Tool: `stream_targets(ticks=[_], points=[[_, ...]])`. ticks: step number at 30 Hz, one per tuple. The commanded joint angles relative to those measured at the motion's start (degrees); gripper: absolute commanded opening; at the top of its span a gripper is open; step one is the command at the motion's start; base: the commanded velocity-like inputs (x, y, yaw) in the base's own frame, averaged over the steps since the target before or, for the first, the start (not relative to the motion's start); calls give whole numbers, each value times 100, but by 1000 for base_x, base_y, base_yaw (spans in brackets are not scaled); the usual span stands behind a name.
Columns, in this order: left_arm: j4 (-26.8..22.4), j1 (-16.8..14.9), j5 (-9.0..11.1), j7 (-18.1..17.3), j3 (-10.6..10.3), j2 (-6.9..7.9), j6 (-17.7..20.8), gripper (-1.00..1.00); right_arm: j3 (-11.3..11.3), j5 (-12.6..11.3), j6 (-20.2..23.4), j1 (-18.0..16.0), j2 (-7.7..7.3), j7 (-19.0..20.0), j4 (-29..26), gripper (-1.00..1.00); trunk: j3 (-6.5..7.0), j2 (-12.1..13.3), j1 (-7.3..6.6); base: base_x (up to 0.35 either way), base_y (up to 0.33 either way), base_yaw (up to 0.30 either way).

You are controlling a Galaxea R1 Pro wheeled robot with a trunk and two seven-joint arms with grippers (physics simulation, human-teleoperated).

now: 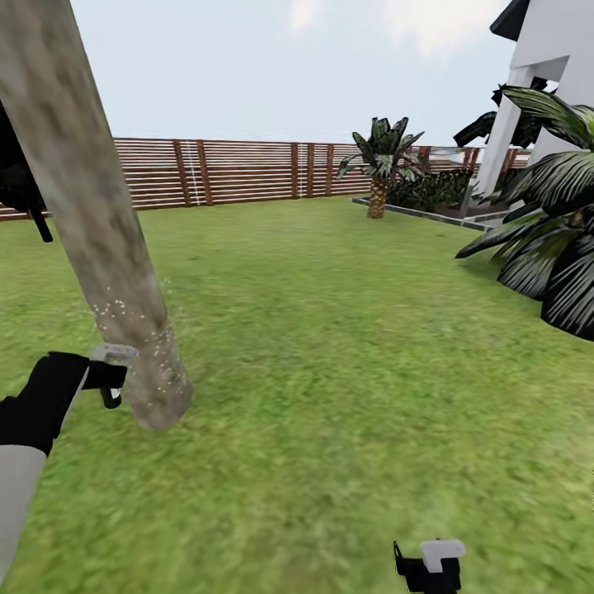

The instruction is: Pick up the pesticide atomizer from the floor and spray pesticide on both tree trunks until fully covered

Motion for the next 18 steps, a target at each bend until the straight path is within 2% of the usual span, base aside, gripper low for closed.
stream_targets(ticks=[1, 4, 5, 6, 9, 10, 15, 16, 18], points=[[-4, -1, -64, 9, -9, -72, -10, -100, 0, 0, 0, 0, 0, 0, 0, 100, 0, 0, 0, 163, -245, 0], [27, 4, -67, 24, 49, -36, -7, -100, 0, 0, 0, 0, 0, 0, 0, 100, 0, 0, 0, 110, -254, 96], [35, 10, -65, 118, 61, 94, -5, -100, 0, 0, 0, 0, 0, 0, 0, 100, 0, 0, 0, 30, -267, 224], [50, 15, -56, 375, 111, 256, -4, -100, 0, 0, 0, 0, 0, 0, 0, 100, 0, 0, 0, 6, -271, 266], [53, 85, -46, 582, 272, 278, -11, -100, 0, 0, 0, 0, 5, 0, 0, 100, 0, 0, 0, 2, -272, 274], [55, 91, -41, 599, 279, 267, -11, -100, 0, 0, 0, 0, 5, 0, 0, 100, 0, 0, 0, 1, -272, 276], [188, 137, -62, 745, 283, -205, -21, -100, 0, 0, 0, 0, 7, 0, 0, 100, 0, 0, 0, 0, -272, 277], [193, 137, -63, 874, 304, -259, -21, -100, 0, 0, 0, 0, 6, 0, 0, 100, 0, 0, 0, 0, -272, 277], [195, 138, -57, 994, 332, -249, -21, -100, 0, 0, 0, 0, 6, 0, 0, 100, 0, 0, 0, 0, -272, 277]])
